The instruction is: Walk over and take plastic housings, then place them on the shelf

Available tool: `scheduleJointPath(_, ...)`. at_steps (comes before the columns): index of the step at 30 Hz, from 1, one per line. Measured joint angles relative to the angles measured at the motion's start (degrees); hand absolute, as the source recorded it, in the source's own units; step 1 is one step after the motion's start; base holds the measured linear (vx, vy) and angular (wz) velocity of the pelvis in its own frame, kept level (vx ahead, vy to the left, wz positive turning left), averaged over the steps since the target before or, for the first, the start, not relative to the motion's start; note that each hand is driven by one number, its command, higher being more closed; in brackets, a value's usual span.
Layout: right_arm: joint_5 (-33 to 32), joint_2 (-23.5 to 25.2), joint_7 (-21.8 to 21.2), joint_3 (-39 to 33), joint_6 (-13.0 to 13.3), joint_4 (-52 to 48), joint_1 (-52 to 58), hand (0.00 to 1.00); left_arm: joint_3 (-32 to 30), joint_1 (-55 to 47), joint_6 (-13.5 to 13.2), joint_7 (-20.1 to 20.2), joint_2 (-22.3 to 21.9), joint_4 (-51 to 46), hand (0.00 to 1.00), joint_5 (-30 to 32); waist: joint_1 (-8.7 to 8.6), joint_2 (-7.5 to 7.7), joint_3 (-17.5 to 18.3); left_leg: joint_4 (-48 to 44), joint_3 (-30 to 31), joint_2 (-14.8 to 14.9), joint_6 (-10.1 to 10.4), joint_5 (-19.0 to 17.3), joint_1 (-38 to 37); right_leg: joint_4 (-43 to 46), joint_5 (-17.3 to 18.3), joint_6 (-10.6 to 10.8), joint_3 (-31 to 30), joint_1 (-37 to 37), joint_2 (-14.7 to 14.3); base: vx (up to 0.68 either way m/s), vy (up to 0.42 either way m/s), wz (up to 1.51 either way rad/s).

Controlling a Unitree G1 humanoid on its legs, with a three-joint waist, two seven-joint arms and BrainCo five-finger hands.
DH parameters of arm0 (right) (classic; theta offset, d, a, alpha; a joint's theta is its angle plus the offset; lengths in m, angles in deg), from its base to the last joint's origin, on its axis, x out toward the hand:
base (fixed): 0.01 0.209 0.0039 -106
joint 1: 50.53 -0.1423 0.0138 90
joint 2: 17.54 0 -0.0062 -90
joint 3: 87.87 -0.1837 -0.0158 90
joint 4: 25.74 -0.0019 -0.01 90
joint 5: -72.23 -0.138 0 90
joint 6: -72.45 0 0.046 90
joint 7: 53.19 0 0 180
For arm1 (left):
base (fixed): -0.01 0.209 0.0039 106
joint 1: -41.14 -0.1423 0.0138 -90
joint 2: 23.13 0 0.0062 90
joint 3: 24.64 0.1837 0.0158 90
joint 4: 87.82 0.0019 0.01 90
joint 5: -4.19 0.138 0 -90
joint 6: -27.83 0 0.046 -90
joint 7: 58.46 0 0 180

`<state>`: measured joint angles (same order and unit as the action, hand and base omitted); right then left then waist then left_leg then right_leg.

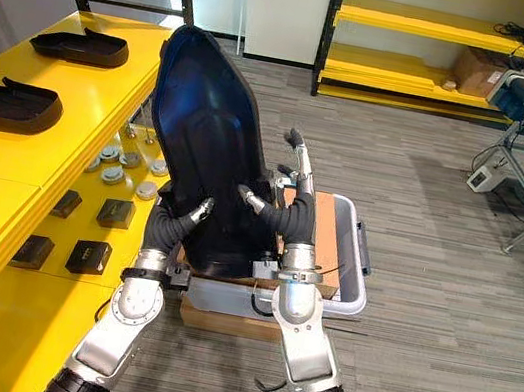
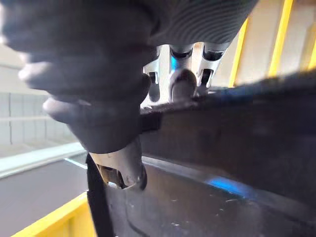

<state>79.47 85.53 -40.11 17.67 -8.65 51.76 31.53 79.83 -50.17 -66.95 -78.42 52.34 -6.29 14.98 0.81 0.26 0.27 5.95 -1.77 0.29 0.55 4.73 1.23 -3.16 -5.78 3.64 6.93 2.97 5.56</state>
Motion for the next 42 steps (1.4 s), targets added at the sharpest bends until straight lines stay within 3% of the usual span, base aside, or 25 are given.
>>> scheduleJointPath(7, -11.45, 0.08, -3.26, -8.63, 2.52, -3.91, 1.41, 0.0, -4.39, -3.2, 0.01, 1.08, -0.2, -0.01, 1.0, -0.08, -0.01, 0.0, 0.0, 0.0, 0.02, 0.04, 0.0, 0.0, -0.07, -0.01, 0.03, 0.02, 0.04, -0.11, -0.05, 0.0, 0.0, 0.0)
scheduleJointPath(13, -20.86, 0.41, -3.16, -22.31, 6.46, -6.53, 4.88, 0.0, -10.53, -7.46, 0.02, 1.06, -1.03, -1.54, 1.0, -1.17, -0.03, 0.01, 0.01, 0.01, 0.12, 0.06, 0.0, 0.0, -0.14, -0.04, 0.07, 0.06, 0.36, -0.33, -0.04, 0.0, 0.0, 0.02)
scheduleJointPath(16, -21.12, 0.42, -1.62, -28.87, 6.87, -4.42, 8.43, 0.0, -12.97, -9.83, -0.06, 1.0, -1.79, -3.77, 1.0, -1.21, -0.09, 0.02, 0.01, 0.01, 0.14, 0.07, 0.01, -0.01, -0.12, -0.06, 0.17, 0.12, 0.46, -0.36, -0.03, 0.0, 0.0, 0.0)
scheduleJointPath(19, -20.04, 0.57, -0.08, -35.0, 6.78, 5.78, 13.7, 0.0, -15.29, -12.15, -0.13, 0.99, -2.13, -6.37, 1.0, -1.3, -0.17, 0.08, 0.06, 0.01, 0.2, 0.15, 0.22, -0.5, 0.0, -0.09, 0.19, 0.11, 0.62, -0.34, -0.06, 0.0, 0.0, 0.0)
scheduleJointPath(24, -20.62, 2.15, 0.53, -42.67, 2.34, 32.96, 21.03, 0.0, -17.87, -17.24, -2.29, 1.21, -2.89, -9.25, 1.0, -2.92, -0.19, -0.38, 0.33, 0.02, 0.37, 0.21, 0.23, -0.55, 0.56, -0.15, 0.24, 0.17, 0.7, 0.14, -0.12, 0.0, 0.0, 0.0)
scheduleJointPath(26, -21.22, 2.54, 0.05, -42.66, 1.76, 37.64, 22.89, 0.0, -18.14, -18.55, -2.6, 1.35, -3.49, -9.27, 1.0, -3.53, -0.24, -0.68, 0.53, 0.02, 0.36, 0.27, 0.23, -0.55, 0.49, -0.16, 0.25, 0.19, 0.67, 0.08, -0.17, 0.0, 0.0, 0.0)
scheduleJointPath(31, -21.26, 3.91, -5.8, -39.0, -0.66, 49.92, 25.81, 0.0, -18.55, -23.77, -3.22, 3.79, -4.8, -10.37, 1.0, -4.75, -0.1, -0.65, 0.56, 0.02, 0.53, 0.82, 0.43, -0.86, -0.54, -0.09, 0.76, 0.03, 1.17, -1.56, -0.39, -0.01, -0.002, 0.04)
scheduleJointPath(37, -19.73, 4.52, -9.07, -32.22, -2.9, 55.7, 24.71, 0.0, -18.57, -25.94, -3.44, 4.95, -5.04, -14.09, 1.0, -6.22, 0.62, 0.12, 0.04, -0.01, 4.22, 0.7, 0.32, -1.03, -0.75, 0.13, 1.6, 0.29, 5.47, -3.84, -0.36, -0.02, -0.015, 0.39)
scheduleJointPath(39, -17.69, 4.77, -8.92, -28.65, -2.99, 56.7, 24.3, 0.0, -18.15, -25.22, -3.99, 4.99, -5.2, -14.44, 1.0, -6.23, 1.79, 0.35, -0.32, -1.31, 9.62, -0.21, 0.36, -0.97, 1.67, 2.01, 3.09, 0.84, 11.43, -4.08, 0.58, -0.01, -0.027, 1.25)
scheduleJointPath(41, -16.23, 4.75, -8.6, -27.2, -2.93, 56.69, 23.19, 0.0, -17.33, -24.25, -4.06, 4.93, -5.4, -15.39, 1.0, -6.26, 1.91, 0.21, -1.27, -3.93, 12.62, -0.85, 0.34, -0.99, 5.27, 4.68, 5.01, 1.13, 18.42, -4.15, 1.99, -0.02, 0.017, 1.93)
scheduleJointPath(42, -15.77, 4.42, -8.07, -26.3, -2.93, 56.7, 21.74, 0.0, -17.05, -23.88, -4.27, 4.94, -5.51, -16.54, 1.0, -6.49, 2.94, -0.27, -2.51, -5.04, 12.19, -0.85, -0.18, -1.35, 6.88, 6.76, 6.06, 0.96, 22.44, -4.29, 2.98, -0.03, 0.042, 1.89)
